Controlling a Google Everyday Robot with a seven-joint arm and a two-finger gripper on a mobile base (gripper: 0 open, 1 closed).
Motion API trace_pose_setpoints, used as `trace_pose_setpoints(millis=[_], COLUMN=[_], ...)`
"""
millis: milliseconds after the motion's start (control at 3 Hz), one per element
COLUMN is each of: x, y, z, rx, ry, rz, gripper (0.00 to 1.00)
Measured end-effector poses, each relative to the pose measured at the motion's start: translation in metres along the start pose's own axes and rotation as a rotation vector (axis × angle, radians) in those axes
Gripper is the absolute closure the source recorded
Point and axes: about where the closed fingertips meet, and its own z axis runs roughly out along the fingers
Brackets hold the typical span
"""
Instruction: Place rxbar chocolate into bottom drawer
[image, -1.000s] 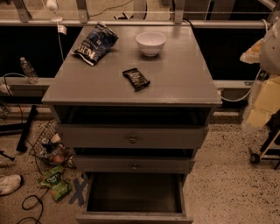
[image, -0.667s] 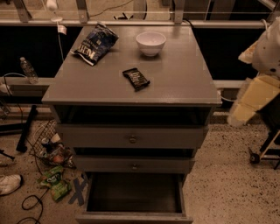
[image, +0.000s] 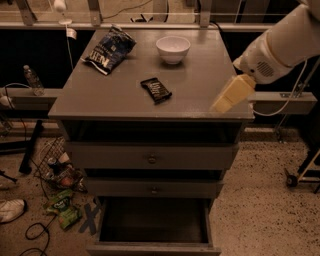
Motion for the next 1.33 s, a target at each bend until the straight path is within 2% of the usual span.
trace_pose_setpoints(millis=[333,667,1000,1333], x=[-0.034,-0.035,-0.031,-0.044], y=[-0.018,-0.020,-0.018,-0.016], z=[0.044,0.046,0.049,0.086], rx=[-0.003,0.006,0.008,-0.008], ry=[-0.093,-0.100,-0.112,-0.149], rz=[0.056,0.060,0.096,0.142], gripper=[0.00,0.00,0.00,0.00])
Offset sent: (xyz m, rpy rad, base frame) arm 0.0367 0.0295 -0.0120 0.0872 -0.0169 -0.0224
